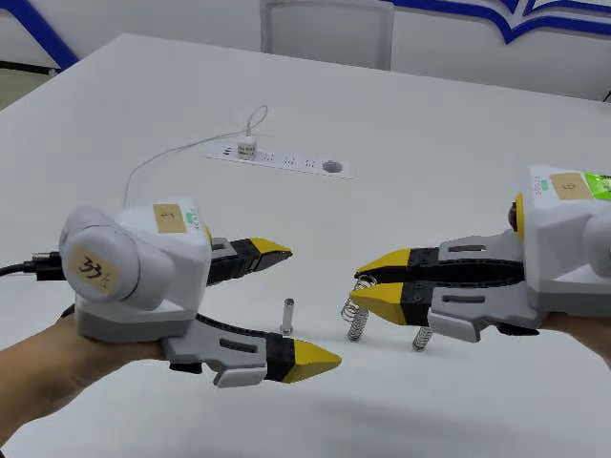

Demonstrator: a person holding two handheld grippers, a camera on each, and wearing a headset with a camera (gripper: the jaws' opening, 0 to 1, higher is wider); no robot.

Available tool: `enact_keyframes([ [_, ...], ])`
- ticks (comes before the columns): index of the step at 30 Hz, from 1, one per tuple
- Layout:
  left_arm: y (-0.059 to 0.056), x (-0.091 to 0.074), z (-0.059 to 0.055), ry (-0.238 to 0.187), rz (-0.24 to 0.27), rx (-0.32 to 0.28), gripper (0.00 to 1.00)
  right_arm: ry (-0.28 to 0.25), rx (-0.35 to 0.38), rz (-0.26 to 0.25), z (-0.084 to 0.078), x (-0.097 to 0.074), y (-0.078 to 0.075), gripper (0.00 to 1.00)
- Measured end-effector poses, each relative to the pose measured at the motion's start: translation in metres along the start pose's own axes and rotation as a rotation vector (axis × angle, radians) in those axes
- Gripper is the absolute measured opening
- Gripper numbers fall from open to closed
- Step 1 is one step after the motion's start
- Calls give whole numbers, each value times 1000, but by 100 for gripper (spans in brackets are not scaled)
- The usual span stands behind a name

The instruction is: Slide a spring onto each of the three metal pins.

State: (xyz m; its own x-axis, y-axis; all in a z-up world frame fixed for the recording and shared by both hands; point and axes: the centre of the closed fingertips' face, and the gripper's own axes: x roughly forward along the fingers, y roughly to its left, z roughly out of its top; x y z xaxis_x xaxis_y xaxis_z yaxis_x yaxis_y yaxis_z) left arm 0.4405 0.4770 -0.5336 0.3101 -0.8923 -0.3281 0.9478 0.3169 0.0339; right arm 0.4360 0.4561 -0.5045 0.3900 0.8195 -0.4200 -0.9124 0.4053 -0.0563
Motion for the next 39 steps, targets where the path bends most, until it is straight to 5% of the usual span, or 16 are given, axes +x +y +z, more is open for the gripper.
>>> enact_keyframes([
  [19,13,-22,-15,21,66,-48,94,19,24,-62,-10,5,-20,10],
  [39,21,-33,-28,29,99,-87,100,43,37,-106,-15,42,-40,10],
])
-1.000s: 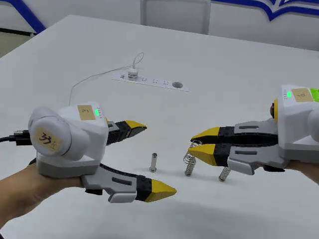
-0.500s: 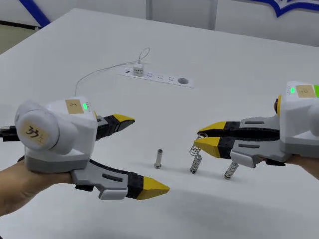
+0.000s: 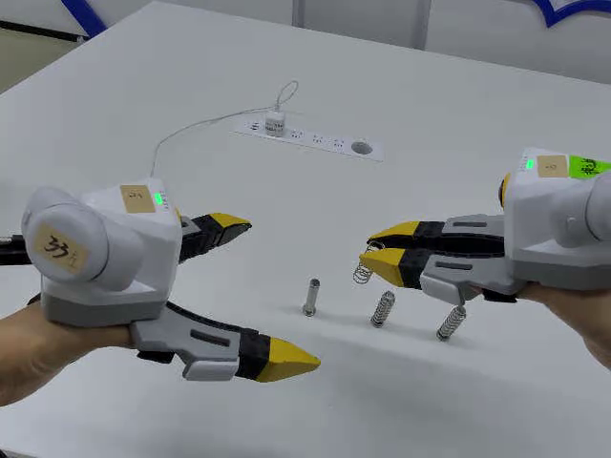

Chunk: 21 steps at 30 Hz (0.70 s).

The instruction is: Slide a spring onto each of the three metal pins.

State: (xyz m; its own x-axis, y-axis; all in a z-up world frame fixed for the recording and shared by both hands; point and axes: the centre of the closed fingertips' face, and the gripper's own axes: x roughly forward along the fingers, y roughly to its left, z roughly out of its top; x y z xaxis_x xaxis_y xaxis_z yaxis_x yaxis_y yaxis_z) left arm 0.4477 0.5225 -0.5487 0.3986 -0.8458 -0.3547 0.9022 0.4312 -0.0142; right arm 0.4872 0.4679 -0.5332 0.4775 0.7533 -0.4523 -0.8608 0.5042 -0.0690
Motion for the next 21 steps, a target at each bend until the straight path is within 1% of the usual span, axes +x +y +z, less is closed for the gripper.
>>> enact_keyframes([
  [6,4,-2,-2,3,17,-5,100,4,9,-5,-2,12,-4,10],
  [9,6,-2,-4,8,17,-12,100,10,9,-12,-3,16,-6,11],
  [14,8,-3,-5,10,20,-17,100,13,33,-28,-6,20,-12,11],
  [21,9,-4,-8,17,22,-21,100,17,44,-31,-9,25,-12,11],
])
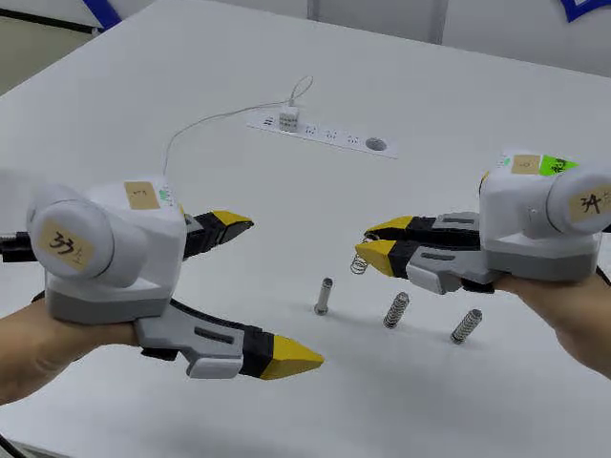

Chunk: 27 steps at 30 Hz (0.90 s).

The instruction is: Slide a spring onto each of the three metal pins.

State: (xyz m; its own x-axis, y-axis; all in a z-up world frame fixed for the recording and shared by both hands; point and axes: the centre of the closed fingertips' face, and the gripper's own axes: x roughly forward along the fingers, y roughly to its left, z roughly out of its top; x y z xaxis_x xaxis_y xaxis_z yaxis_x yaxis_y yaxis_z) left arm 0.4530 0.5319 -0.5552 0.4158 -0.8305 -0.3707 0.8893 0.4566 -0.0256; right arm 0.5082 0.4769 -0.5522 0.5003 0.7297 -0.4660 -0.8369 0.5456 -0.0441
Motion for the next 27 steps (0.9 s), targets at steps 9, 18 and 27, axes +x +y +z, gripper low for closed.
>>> enact_keyframes([
  [9,-2,-2,-2,4,-2,0,100,10,7,0,-3,22,3,11],
  [18,-3,-3,-1,-4,-2,-13,100,32,26,3,-10,34,6,11],
  [27,-7,-1,-2,4,-14,-14,100,57,34,13,-22,42,7,11],
])
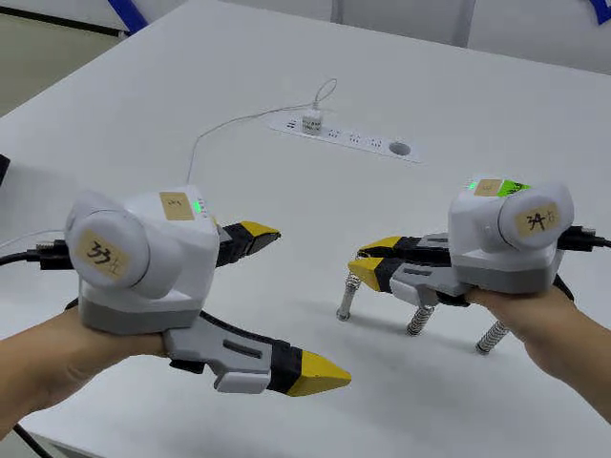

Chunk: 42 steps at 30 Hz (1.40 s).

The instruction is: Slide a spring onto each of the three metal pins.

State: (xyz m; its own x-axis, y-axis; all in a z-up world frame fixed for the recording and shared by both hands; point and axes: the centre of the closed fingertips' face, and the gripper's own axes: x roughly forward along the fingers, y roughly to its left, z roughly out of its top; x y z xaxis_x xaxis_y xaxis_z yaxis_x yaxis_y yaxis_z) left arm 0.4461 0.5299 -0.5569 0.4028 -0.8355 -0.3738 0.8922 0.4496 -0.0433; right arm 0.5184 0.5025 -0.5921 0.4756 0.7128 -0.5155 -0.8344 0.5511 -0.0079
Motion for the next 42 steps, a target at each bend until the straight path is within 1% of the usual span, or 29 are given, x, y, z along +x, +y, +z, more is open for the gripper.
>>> enact_keyframes([
  [3,1,0,0,-1,0,-2,100,20,-11,2,-5,2,0,11],
  [11,2,0,-5,11,4,-7,100,37,-3,8,-13,10,1,11],
  [16,3,0,-5,7,6,-13,100,56,-4,0,-20,16,1,11],
  [22,5,0,-6,6,8,-18,100,77,-6,5,-29,19,2,11],
  [26,6,-1,-9,14,11,-21,100,86,2,5,-35,21,2,11],
  [35,9,-2,-9,14,19,-27,100,104,-10,8,-41,25,6,11],
  [42,8,-1,-8,13,16,-25,100,114,-8,17,-44,25,8,11],
])
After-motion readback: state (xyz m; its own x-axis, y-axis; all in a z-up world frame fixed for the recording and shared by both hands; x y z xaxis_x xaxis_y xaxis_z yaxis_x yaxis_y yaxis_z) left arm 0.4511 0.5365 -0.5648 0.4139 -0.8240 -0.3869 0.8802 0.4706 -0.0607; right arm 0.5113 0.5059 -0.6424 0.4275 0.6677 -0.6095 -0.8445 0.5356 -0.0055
